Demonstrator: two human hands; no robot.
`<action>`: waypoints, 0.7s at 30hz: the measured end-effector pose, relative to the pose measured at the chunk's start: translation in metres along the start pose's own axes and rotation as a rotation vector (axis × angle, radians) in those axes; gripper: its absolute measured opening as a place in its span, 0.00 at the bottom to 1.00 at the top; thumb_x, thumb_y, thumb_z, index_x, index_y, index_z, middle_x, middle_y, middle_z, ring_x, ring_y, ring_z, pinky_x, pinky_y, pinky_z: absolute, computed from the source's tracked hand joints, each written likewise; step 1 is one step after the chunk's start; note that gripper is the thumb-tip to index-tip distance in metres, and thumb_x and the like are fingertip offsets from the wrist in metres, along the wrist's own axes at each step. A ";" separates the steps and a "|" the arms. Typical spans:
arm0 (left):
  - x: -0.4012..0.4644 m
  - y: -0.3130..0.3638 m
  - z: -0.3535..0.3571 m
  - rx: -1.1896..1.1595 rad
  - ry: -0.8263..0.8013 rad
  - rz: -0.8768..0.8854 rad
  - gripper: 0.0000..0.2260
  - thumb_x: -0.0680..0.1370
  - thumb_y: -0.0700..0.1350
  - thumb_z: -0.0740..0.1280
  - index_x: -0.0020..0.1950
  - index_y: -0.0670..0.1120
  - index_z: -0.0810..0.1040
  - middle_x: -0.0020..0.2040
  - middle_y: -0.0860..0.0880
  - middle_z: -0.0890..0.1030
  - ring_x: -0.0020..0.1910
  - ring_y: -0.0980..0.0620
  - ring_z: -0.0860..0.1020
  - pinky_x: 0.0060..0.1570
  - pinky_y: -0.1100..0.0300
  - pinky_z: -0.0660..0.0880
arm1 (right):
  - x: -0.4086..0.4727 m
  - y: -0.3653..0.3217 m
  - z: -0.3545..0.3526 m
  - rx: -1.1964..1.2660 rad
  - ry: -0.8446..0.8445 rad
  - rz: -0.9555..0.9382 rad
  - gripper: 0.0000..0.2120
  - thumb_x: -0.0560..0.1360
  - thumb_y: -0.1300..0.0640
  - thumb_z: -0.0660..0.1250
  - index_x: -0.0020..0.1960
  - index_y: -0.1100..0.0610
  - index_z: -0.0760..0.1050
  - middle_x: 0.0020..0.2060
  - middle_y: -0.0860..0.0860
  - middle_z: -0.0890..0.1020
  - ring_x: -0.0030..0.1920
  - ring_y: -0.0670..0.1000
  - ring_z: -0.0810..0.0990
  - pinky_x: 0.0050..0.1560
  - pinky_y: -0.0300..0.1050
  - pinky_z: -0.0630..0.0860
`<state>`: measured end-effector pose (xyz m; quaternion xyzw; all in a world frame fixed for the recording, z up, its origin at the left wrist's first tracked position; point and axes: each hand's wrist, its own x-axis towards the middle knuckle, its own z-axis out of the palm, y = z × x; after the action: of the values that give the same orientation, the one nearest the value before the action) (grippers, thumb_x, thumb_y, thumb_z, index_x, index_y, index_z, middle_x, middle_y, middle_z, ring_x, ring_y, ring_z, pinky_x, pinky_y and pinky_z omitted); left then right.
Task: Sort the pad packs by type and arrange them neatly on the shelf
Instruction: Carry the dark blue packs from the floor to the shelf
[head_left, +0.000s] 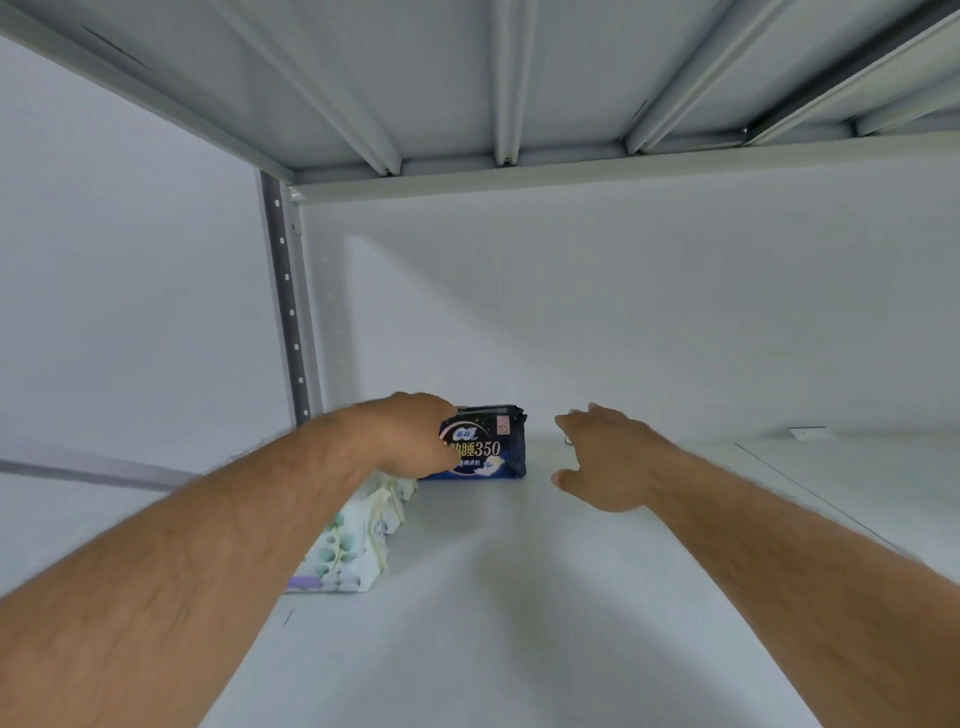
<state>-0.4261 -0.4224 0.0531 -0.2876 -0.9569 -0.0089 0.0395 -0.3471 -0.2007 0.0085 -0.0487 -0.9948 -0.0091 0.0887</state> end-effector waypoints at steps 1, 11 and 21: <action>-0.012 0.010 0.000 0.003 0.004 0.006 0.14 0.74 0.55 0.65 0.57 0.53 0.74 0.51 0.52 0.78 0.50 0.51 0.77 0.50 0.56 0.77 | -0.013 -0.001 -0.003 -0.029 0.002 -0.010 0.32 0.81 0.42 0.59 0.78 0.56 0.57 0.77 0.51 0.63 0.79 0.55 0.53 0.76 0.53 0.60; -0.130 0.096 0.020 0.038 0.123 0.070 0.17 0.75 0.57 0.60 0.60 0.50 0.71 0.65 0.50 0.72 0.60 0.47 0.72 0.60 0.51 0.73 | -0.150 -0.013 -0.018 -0.096 0.066 0.039 0.35 0.82 0.39 0.56 0.81 0.55 0.50 0.81 0.51 0.56 0.81 0.55 0.50 0.78 0.55 0.55; -0.267 0.133 0.068 -0.053 0.135 0.178 0.33 0.79 0.60 0.58 0.80 0.49 0.53 0.81 0.51 0.53 0.79 0.47 0.55 0.75 0.48 0.58 | -0.331 -0.038 -0.016 -0.124 0.073 0.056 0.33 0.81 0.40 0.58 0.80 0.55 0.55 0.80 0.51 0.60 0.80 0.54 0.55 0.77 0.55 0.58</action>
<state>-0.1359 -0.4557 -0.0373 -0.3711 -0.9222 -0.0499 0.0970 -0.0237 -0.2708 -0.0348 -0.0817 -0.9867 -0.0700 0.1219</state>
